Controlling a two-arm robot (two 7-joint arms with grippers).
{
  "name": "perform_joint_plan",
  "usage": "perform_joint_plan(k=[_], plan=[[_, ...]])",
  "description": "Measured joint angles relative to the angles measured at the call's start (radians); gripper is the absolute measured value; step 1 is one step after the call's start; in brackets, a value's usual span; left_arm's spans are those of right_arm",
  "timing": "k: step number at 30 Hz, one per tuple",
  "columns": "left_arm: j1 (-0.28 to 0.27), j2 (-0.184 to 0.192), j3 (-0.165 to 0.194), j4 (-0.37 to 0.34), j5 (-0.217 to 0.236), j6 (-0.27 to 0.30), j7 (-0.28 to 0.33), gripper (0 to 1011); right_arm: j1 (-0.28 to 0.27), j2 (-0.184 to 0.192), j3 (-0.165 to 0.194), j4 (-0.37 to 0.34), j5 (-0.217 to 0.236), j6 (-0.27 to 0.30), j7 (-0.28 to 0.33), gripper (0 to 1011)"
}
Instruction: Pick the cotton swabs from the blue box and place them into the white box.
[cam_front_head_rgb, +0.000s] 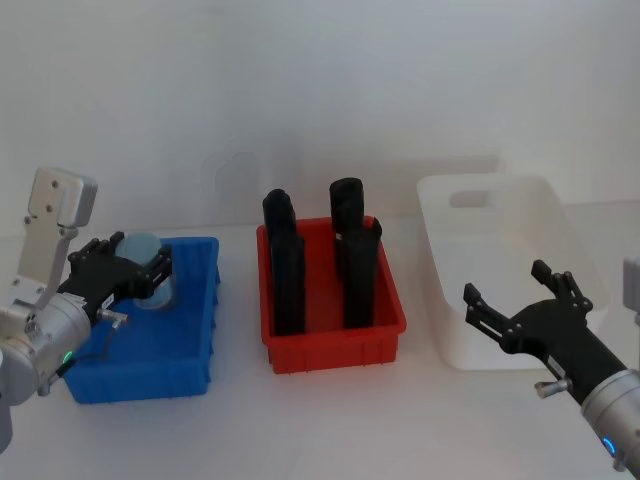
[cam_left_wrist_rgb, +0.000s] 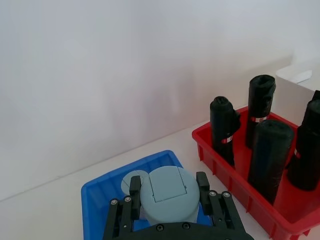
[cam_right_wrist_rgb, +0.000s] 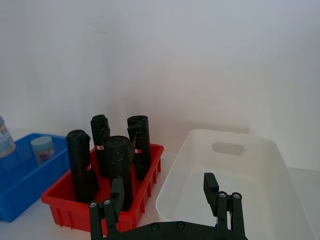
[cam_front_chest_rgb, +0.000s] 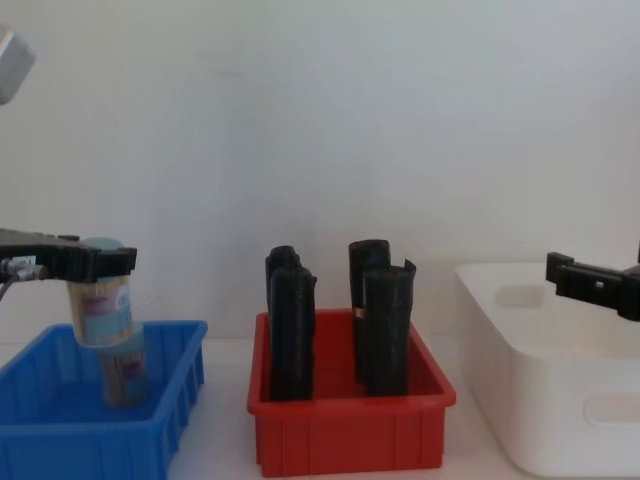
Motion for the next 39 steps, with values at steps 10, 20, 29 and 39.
perform_joint_plan(k=[10, 20, 29, 39], plan=[[0.004, 0.025, -0.011, -0.102, -0.006, 0.062, -0.070, 671, 0.000, 0.000, 0.000, 0.000, 0.000, 0.000, 0.000, 1001], [-0.009, 0.035, -0.010, -0.163, -0.022, 0.115, -0.184, 670, 0.000, 0.000, 0.000, 0.000, 0.000, 0.000, 0.000, 1001], [-0.037, 0.029, 0.003, -0.186, -0.033, 0.147, -0.288, 671, 0.000, 0.000, 0.000, 0.000, 0.000, 0.000, 0.000, 1001], [-0.084, 0.005, 0.029, -0.187, -0.033, 0.192, -0.412, 671, 0.000, 0.000, 0.000, 0.000, 0.000, 0.000, 0.000, 1001]])
